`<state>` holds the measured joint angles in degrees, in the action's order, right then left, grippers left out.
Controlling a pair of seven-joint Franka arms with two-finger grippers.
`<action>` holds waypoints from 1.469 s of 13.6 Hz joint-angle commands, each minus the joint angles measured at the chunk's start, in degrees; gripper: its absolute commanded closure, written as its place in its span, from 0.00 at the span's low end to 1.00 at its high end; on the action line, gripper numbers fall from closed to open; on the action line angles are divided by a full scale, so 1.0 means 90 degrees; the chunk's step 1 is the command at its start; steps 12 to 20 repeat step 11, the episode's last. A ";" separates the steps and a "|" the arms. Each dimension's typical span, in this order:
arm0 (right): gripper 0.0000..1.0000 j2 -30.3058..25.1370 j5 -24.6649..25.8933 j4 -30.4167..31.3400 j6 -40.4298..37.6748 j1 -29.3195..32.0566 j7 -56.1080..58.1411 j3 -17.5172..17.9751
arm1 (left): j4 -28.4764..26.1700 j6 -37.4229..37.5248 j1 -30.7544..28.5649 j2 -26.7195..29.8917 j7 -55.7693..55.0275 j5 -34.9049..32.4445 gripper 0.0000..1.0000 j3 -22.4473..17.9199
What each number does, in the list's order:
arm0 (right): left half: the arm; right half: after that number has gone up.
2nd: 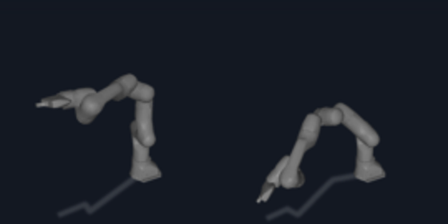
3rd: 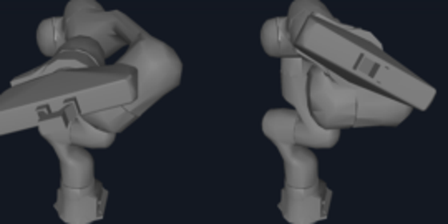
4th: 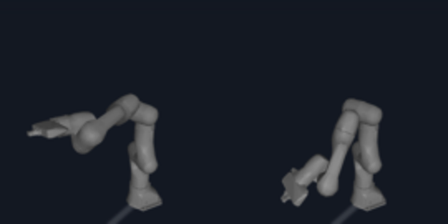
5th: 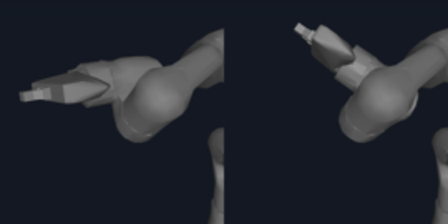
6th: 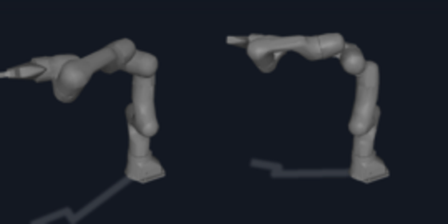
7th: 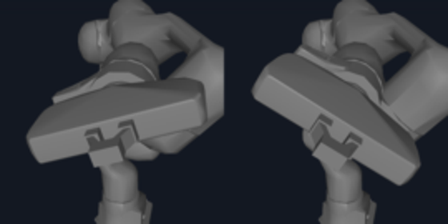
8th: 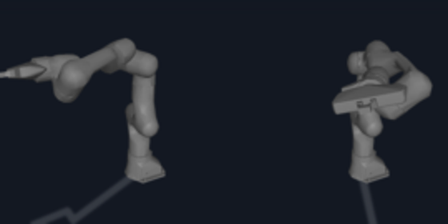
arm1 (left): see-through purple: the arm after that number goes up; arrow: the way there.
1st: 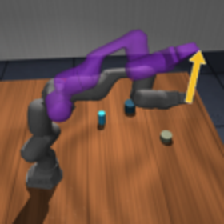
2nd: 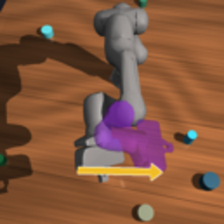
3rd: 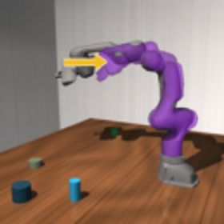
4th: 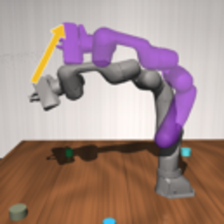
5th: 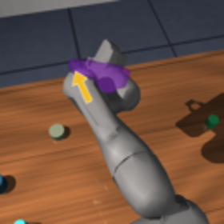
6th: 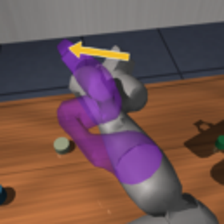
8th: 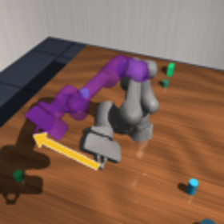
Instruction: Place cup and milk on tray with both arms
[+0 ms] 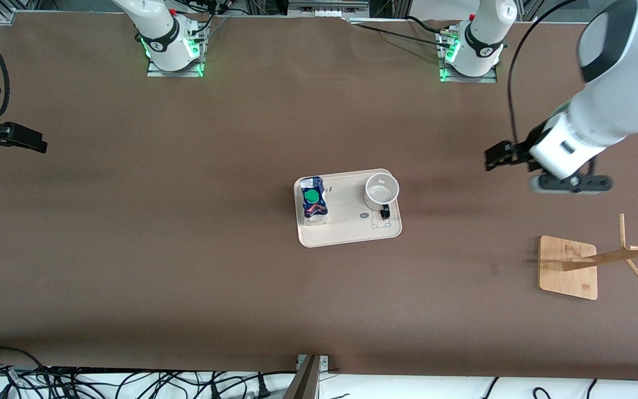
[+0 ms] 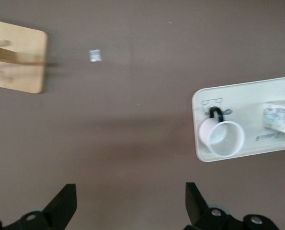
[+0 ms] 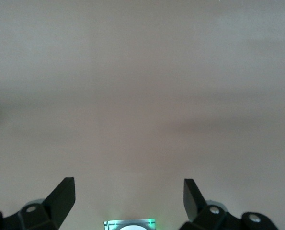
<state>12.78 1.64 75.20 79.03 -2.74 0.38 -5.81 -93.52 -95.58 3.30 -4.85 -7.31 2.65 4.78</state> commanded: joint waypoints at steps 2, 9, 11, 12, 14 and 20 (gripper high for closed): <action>0.00 -0.0267 0.0149 0.0257 -0.0050 0.0517 0.0250 0.0545 | -0.0410 0.0024 -0.0131 0.0441 0.0910 -0.0304 0.00 -0.0374; 0.00 -0.0345 0.0277 0.0228 -0.0392 0.0774 0.0299 0.0734 | -0.0439 0.0063 -0.0366 0.0490 0.0832 -0.0304 0.00 -0.0306; 0.00 -0.0307 0.0258 0.0209 -0.0819 0.0774 0.0290 0.0724 | -0.0400 0.0053 -0.0386 0.0461 0.0852 -0.0236 0.00 -0.0335; 0.00 -0.0307 0.0258 0.0209 -0.0819 0.0774 0.0290 0.0724 | -0.0400 0.0053 -0.0386 0.0461 0.0852 -0.0236 0.00 -0.0335; 0.00 -0.0307 0.0258 0.0209 -0.0819 0.0774 0.0290 0.0724 | -0.0400 0.0053 -0.0386 0.0461 0.0852 -0.0236 0.00 -0.0335; 0.00 -0.0307 0.0258 0.0209 -0.0819 0.0774 0.0290 0.0724 | -0.0400 0.0053 -0.0386 0.0461 0.0852 -0.0236 0.00 -0.0335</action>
